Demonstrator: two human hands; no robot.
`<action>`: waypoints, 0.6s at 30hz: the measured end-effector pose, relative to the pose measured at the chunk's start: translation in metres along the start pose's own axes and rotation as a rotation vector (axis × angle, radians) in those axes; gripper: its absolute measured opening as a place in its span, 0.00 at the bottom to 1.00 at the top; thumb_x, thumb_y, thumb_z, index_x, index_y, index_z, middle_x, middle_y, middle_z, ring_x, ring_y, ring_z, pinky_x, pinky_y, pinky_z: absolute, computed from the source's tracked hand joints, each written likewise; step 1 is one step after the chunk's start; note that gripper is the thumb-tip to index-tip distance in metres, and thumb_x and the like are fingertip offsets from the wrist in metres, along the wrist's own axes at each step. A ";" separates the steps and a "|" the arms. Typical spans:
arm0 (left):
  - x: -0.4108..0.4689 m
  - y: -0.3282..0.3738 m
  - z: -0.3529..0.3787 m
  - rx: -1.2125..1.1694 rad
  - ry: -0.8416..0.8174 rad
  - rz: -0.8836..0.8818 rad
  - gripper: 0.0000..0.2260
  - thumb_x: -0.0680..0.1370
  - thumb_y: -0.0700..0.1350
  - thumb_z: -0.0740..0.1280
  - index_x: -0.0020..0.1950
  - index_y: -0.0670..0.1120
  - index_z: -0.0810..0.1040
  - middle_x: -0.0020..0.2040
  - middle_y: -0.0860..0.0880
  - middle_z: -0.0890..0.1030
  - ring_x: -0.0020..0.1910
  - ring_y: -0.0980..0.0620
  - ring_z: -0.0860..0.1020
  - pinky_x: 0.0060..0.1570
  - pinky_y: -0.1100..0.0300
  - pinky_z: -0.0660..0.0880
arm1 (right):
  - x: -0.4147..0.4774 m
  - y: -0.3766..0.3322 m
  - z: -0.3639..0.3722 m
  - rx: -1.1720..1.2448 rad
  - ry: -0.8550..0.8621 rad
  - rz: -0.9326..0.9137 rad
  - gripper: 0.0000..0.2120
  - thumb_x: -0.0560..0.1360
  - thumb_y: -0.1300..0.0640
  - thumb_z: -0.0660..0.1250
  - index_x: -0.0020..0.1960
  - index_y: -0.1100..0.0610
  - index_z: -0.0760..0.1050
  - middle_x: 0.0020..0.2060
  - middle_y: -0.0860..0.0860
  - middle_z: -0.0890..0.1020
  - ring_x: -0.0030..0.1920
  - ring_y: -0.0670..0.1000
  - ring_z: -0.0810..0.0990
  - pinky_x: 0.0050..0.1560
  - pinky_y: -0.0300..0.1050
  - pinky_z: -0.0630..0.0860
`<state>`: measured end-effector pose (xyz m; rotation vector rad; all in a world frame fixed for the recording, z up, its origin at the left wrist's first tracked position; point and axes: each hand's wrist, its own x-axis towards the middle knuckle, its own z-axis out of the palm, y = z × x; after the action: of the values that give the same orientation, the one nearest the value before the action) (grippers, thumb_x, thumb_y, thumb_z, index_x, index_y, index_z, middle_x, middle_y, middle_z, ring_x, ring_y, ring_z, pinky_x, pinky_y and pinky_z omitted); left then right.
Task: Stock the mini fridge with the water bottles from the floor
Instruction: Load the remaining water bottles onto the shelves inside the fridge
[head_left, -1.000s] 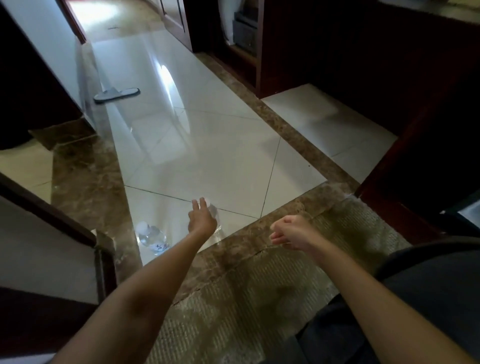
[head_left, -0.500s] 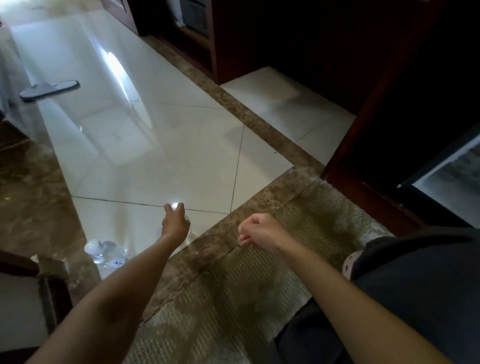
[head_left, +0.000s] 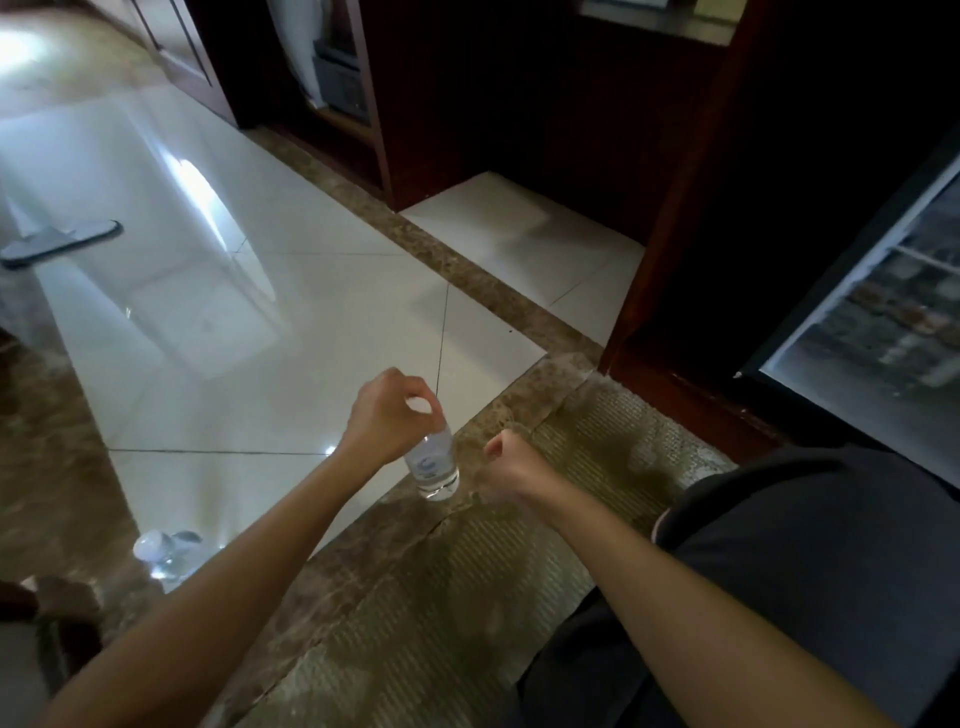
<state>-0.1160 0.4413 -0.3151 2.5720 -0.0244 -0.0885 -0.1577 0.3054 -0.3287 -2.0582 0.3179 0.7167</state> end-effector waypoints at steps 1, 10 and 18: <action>-0.002 0.017 -0.008 -0.004 0.022 0.056 0.06 0.73 0.42 0.69 0.47 0.44 0.83 0.44 0.52 0.74 0.45 0.55 0.71 0.44 0.64 0.67 | -0.001 0.001 -0.007 0.004 -0.035 -0.016 0.26 0.72 0.66 0.65 0.68 0.59 0.62 0.63 0.57 0.72 0.62 0.56 0.73 0.55 0.47 0.74; -0.001 0.155 -0.036 -0.282 -0.140 0.468 0.04 0.65 0.48 0.68 0.32 0.56 0.78 0.39 0.54 0.79 0.43 0.58 0.77 0.45 0.64 0.73 | -0.037 0.017 -0.123 0.003 -0.031 -0.335 0.21 0.68 0.67 0.71 0.60 0.63 0.73 0.48 0.51 0.78 0.50 0.49 0.77 0.54 0.43 0.74; 0.012 0.288 -0.010 -0.293 -0.282 0.739 0.06 0.68 0.39 0.69 0.37 0.50 0.80 0.38 0.58 0.77 0.39 0.61 0.75 0.37 0.74 0.69 | -0.066 0.055 -0.211 0.281 0.451 -0.299 0.31 0.57 0.61 0.75 0.58 0.52 0.71 0.53 0.50 0.80 0.56 0.51 0.78 0.61 0.50 0.75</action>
<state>-0.1026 0.2034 -0.1521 2.0914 -0.9748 -0.1573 -0.1596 0.0969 -0.2375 -1.9219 0.3312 0.0169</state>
